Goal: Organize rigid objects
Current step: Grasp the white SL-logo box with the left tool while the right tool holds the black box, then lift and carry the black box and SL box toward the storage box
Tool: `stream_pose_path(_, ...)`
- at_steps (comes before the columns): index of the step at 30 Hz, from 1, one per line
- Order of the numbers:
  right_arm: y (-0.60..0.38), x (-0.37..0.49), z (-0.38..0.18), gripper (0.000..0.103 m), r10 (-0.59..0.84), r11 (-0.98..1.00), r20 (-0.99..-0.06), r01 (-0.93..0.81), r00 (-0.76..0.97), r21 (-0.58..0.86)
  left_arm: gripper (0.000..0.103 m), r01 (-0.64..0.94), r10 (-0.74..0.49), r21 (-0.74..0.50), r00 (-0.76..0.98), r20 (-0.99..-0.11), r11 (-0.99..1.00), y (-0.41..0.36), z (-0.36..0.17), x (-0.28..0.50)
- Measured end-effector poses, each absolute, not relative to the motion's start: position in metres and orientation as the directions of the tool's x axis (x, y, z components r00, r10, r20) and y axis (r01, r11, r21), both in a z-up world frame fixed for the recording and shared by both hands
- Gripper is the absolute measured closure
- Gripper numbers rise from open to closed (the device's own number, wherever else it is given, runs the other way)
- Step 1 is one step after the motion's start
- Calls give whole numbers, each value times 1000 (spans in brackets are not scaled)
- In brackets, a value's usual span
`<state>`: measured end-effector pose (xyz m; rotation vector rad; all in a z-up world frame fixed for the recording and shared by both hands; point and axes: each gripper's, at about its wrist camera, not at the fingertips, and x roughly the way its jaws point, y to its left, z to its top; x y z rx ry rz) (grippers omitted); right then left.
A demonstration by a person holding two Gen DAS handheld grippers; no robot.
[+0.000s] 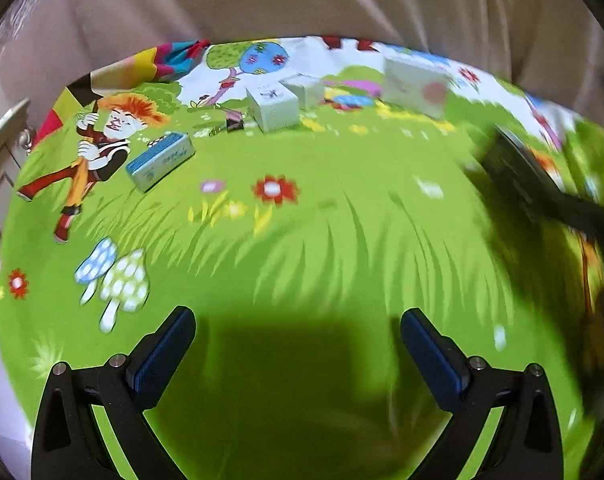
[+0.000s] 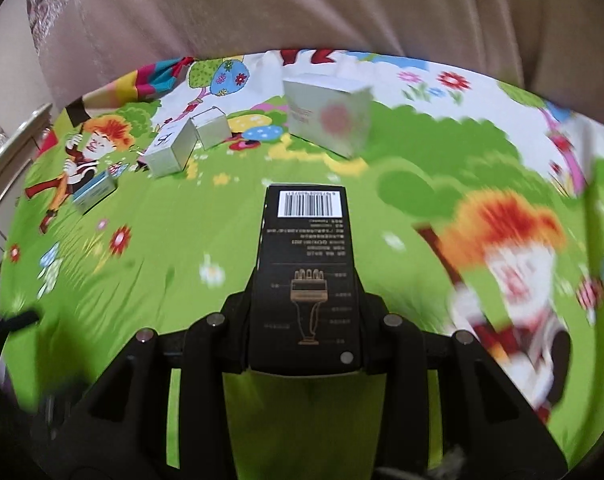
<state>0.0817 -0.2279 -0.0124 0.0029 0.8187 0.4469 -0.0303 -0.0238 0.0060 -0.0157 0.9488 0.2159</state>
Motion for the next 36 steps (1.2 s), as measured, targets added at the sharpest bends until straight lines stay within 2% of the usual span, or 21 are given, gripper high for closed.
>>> stream_pose_path(3, -250, 70, -15, 61, 379, 919, -706, -331, 598, 212, 0, -202, 164, 57, 567, -807, 978, -15, 7, 9)
stream_pose_path(6, -262, 70, -21, 61, 380, 923, -721, -285, 579, 258, 0, -226, 202, 85, 568, -798, 970, -10, 6, 46)
stream_pose_path(8, -262, 71, -21, 61, 381, 923, -723, -278, 577, 266, 0, -242, 173, 38, 569, -804, 970, 2, 4, 75)
stream_pose_path(10, -258, 71, -21, 60, 364, 929, -729, -278, 579, 243, 0, -254, 178, 33, 574, -799, 967, 10, 2, 102)
stream_pose_path(12, -255, 70, -21, 60, 341, 936, -737, -282, 583, 211, 0, -260, 219, 79, 569, -792, 962, 18, 0, 137)
stream_pose_path(14, -254, 68, -22, 60, 325, 940, -743, -283, 585, 188, 2, -242, 195, 61, 581, -790, 968, 26, -3, 162)
stream_pose_path(16, -254, 69, -22, 60, 319, 942, -745, -283, 586, 180, 30, -203, 111, -14, 590, -800, 979, 34, -6, 182)
stream_pose_path(17, -253, 68, -22, 60, 312, 944, -746, -282, 588, 173, 58, -192, 114, -2, 588, -801, 981, 35, -7, 190)
stream_pose_path(18, -252, 68, -22, 60, 307, 945, -748, -282, 588, 166, 60, -174, 116, 14, 598, -793, 985, 33, -4, 192)
stream_pose_path(20, -249, 67, -22, 60, 287, 949, -753, -282, 592, 140, 60, -130, 10, -86, 607, -795, 988, 29, -4, 178)
stream_pose_path(23, -243, 67, -22, 60, 253, 954, -761, -284, 597, 95, 60, -101, -74, -179, 639, -766, 979, 22, -4, 120)
stream_pose_path(27, -240, 66, -23, 59, 231, 956, -765, -284, 601, 66, 60, -51, -103, -180, 659, -745, 982, 20, -8, 40)
stream_pose_path(32, -236, 65, -23, 59, 210, 958, -768, -284, 605, 38, 59, -7, -38, -55, 637, -770, 998, 22, -6, 9)
stream_pose_path(34, -237, 65, -23, 59, 213, 958, -768, -283, 604, 43, 53, -5, -38, -52, 628, -777, 999, 24, -5, 14)
stream_pose_path(36, -238, 66, -23, 59, 218, 958, -767, -283, 603, 50, 19, -4, -15, -23, 613, -790, 1000, 22, -7, 19)
